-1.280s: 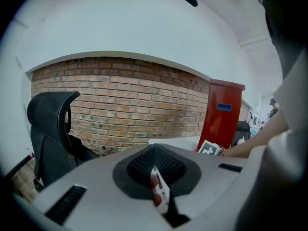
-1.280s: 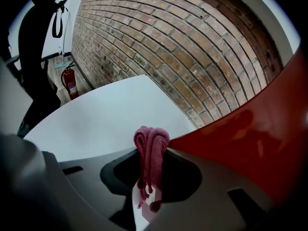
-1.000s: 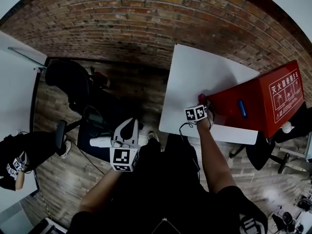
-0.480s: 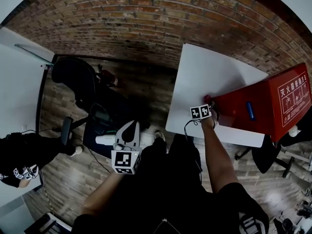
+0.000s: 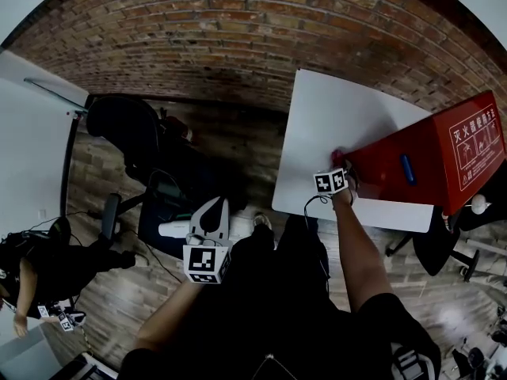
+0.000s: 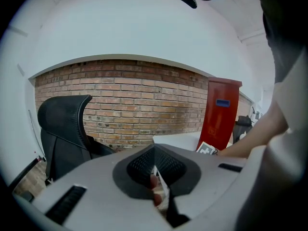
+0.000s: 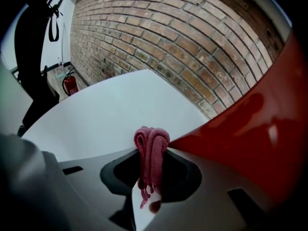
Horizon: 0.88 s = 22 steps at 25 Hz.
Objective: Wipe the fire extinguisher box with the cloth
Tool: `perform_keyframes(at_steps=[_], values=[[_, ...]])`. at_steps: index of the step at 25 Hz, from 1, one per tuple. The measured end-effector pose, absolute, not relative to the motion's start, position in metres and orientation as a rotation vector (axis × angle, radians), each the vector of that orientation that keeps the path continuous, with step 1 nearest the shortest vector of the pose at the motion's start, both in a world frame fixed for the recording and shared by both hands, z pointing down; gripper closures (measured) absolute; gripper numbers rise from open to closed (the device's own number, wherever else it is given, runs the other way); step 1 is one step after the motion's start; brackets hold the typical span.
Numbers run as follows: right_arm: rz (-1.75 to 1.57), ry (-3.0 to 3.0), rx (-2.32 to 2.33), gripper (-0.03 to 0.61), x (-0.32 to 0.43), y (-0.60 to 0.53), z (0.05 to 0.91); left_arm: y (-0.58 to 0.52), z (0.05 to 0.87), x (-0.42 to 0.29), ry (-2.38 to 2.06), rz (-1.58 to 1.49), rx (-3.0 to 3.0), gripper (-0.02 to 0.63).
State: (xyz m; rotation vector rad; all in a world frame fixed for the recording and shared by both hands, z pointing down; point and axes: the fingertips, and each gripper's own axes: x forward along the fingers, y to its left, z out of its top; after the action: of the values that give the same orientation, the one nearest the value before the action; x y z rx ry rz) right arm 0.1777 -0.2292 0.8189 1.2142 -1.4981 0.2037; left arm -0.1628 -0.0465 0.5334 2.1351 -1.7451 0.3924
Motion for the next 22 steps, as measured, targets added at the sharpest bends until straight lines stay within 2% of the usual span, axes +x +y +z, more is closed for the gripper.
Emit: perform_keyframes(at_steps=[9, 22], values=[[0.230, -1.796, 1.343, 0.472, 0.144, -0.193, 0.722, -0.049, 0.522, -0.134, -1.601, 0.294, 2.267, 0.584], [0.372, -2.017, 1.581, 0.472, 0.151, -0.119, 0.594, -0.065, 0.483, -0.083, -1.464, 0.150, 2.462, 0.584]])
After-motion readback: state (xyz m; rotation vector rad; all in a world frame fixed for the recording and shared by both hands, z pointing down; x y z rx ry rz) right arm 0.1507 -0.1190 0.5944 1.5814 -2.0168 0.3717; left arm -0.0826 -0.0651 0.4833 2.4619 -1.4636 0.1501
